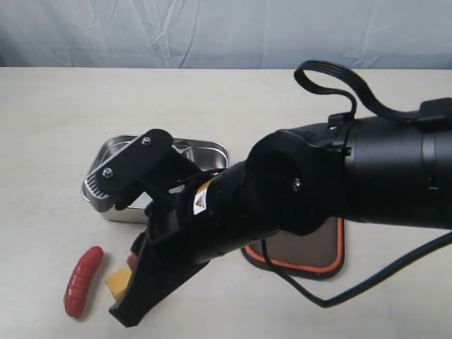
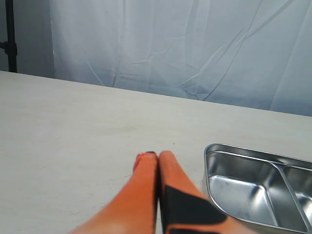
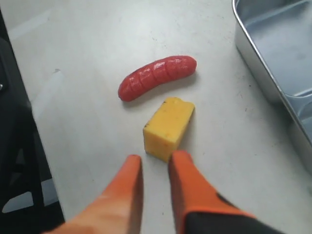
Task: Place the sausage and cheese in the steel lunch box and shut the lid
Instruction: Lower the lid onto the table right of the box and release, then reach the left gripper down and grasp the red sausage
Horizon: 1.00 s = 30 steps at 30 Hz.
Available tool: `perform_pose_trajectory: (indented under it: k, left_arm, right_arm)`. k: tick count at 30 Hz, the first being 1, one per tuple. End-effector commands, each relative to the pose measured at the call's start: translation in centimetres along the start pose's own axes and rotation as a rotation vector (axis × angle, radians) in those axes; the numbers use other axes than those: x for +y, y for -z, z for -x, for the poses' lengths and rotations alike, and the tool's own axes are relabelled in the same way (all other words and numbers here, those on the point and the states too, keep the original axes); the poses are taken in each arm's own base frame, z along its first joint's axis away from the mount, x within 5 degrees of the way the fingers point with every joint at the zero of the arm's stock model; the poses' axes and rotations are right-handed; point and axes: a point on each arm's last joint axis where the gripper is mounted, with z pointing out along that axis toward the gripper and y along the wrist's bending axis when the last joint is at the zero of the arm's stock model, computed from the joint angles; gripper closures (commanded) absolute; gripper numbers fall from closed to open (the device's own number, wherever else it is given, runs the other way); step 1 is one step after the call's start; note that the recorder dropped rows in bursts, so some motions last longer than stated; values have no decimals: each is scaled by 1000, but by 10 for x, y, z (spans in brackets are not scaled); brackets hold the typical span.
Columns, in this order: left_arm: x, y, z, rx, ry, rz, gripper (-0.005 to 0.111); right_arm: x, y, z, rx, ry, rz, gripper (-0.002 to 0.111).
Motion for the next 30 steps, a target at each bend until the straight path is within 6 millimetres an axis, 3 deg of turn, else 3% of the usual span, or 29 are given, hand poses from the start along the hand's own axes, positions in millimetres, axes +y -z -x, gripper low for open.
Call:
perform_pose_trajectory:
  k: [1, 5, 11, 15, 19, 22, 25, 30]
  left_arm:
    - [0, 0, -1, -5, -2, -3, 107]
    - [0, 0, 0, -7, -2, -3, 107]
    - [0, 1, 9, -113, 52, -10, 107]
    - [-1, 1, 9, -113, 128, -20, 107]
    - [-1, 1, 10, -119, 201, -29, 107]
    - [0, 2, 15, -170, 308, -34, 107]
    - [1, 2, 18, -205, 409, -37, 107]
    - [-15, 4, 36, -32, 268, -94, 107]
  right_arm:
    - [2, 19, 7, -40, 93, -26, 108]
    - [-11, 42, 12, -85, 45, -89, 108]
    - [-65, 99, 3, -100, -129, -319, 108]
    - [-73, 147, -16, -209, -193, -441, 108]
    - [-59, 190, -50, -362, -295, -516, 108]
    - [-47, 204, -78, -459, -360, -532, 108]
    - [-38, 205, -107, -514, -403, -533, 109]
    - [-34, 192, -138, -505, -471, -524, 109]
